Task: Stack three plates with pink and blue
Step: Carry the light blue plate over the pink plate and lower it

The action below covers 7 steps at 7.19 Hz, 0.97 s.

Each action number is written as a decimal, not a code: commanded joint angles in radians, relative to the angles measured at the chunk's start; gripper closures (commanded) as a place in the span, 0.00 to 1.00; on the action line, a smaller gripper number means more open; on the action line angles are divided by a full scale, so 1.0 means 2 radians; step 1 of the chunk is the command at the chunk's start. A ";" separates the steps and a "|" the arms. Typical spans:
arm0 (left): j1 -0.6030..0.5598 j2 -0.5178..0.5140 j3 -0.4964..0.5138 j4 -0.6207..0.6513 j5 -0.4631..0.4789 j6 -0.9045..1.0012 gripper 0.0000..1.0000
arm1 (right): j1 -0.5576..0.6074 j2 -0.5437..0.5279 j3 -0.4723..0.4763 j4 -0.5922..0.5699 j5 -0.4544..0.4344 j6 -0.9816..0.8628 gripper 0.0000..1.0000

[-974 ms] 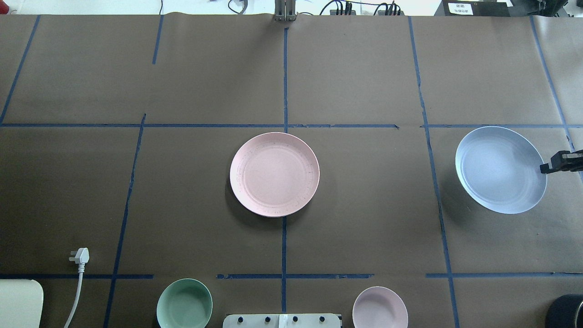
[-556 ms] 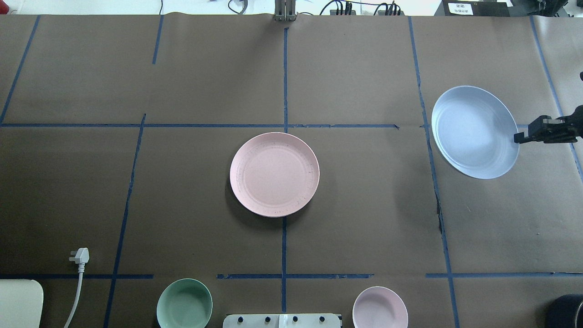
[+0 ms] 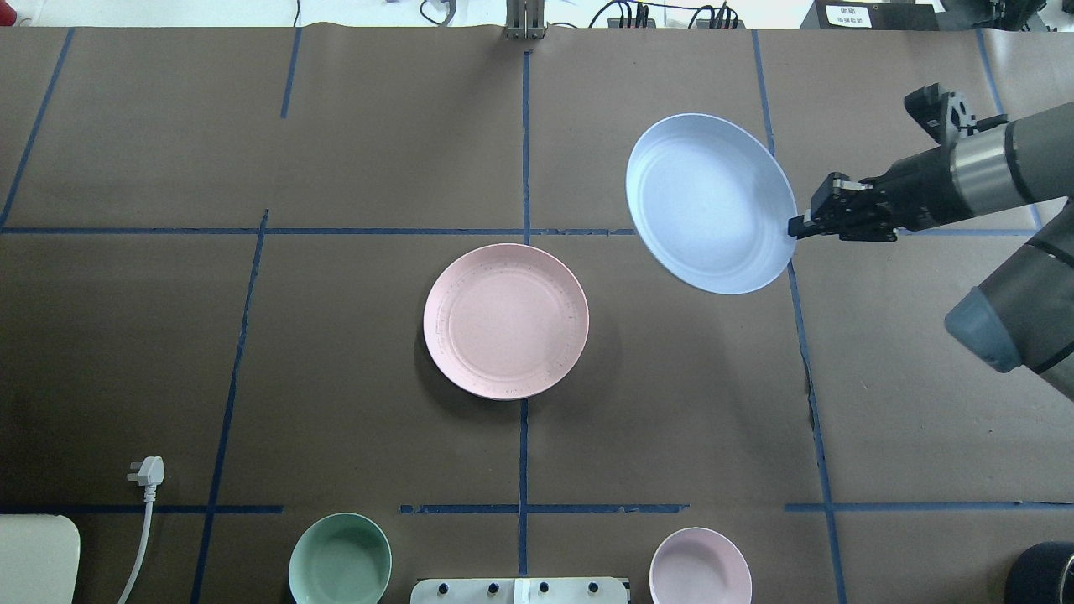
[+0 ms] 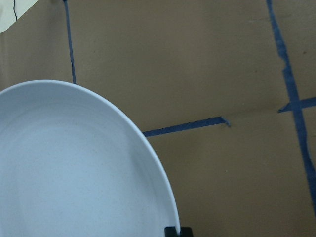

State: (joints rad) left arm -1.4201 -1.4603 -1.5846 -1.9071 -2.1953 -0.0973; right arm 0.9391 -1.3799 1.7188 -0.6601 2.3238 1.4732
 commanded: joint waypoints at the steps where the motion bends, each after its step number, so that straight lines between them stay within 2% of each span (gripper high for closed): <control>1: 0.000 -0.001 0.000 -0.001 -0.008 0.000 0.00 | -0.081 0.053 0.067 -0.152 -0.094 0.009 1.00; 2: 0.000 0.000 0.000 -0.001 -0.008 0.000 0.00 | -0.123 0.063 0.066 -0.158 -0.139 0.011 1.00; 3: 0.000 -0.001 0.000 -0.001 -0.008 0.000 0.00 | -0.144 0.072 0.065 -0.174 -0.165 0.011 1.00; 5: 0.000 -0.001 0.000 -0.001 -0.008 0.000 0.00 | -0.176 0.095 0.063 -0.214 -0.190 0.010 1.00; 7: -0.002 0.000 0.000 -0.001 -0.008 0.000 0.00 | -0.201 0.135 0.057 -0.282 -0.217 0.010 1.00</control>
State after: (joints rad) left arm -1.4226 -1.4608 -1.5846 -1.9083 -2.2105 -0.0978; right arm 0.5655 -1.1532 1.8376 -1.1436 1.9186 1.4939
